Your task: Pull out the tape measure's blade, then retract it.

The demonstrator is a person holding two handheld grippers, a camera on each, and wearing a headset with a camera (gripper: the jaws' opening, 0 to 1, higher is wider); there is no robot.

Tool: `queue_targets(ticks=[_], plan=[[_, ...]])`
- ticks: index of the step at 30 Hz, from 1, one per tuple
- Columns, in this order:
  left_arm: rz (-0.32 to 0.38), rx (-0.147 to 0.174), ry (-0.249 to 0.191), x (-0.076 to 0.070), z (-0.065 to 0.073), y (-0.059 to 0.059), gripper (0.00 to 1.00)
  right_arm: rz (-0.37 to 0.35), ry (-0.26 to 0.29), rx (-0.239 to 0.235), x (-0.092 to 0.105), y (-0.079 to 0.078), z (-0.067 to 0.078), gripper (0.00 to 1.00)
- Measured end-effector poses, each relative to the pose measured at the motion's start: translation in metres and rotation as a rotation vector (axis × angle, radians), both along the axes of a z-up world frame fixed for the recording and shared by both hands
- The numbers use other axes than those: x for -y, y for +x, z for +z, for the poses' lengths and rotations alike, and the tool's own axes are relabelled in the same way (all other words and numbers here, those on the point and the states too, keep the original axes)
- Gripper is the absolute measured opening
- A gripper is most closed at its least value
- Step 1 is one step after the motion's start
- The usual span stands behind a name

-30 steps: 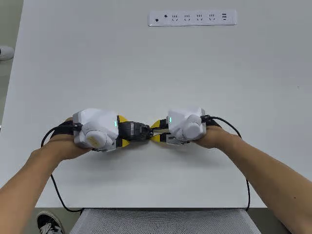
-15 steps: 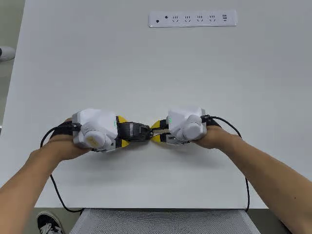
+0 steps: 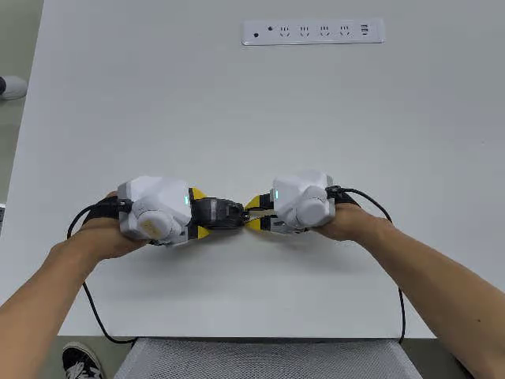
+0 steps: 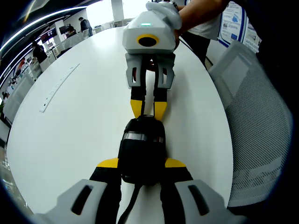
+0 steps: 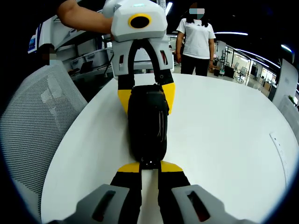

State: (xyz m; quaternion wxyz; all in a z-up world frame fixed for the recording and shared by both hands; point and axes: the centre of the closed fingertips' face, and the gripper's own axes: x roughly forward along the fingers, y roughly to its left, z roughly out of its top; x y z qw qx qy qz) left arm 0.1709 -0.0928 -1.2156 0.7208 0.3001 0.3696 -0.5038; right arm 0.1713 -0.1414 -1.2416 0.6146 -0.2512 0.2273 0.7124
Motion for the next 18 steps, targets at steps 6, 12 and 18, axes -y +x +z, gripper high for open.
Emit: queue_targets(ticks=[6,12,18], plan=[[0.001,-0.001,-0.002,0.0000,-0.0001,0.0001,0.28,-0.002,0.002,-0.003,0.0009,-0.0002,0.0005,0.09],[0.003,-0.001,-0.002,0.0002,0.0002,0.0003,0.28,-0.003,0.001,-0.005,0.0031,0.0003,0.0006,0.09],[0.005,0.000,-0.003,-0.0001,-0.0004,0.0006,0.28,-0.004,-0.001,-0.008,0.0071,0.0008,0.0011,0.09]])
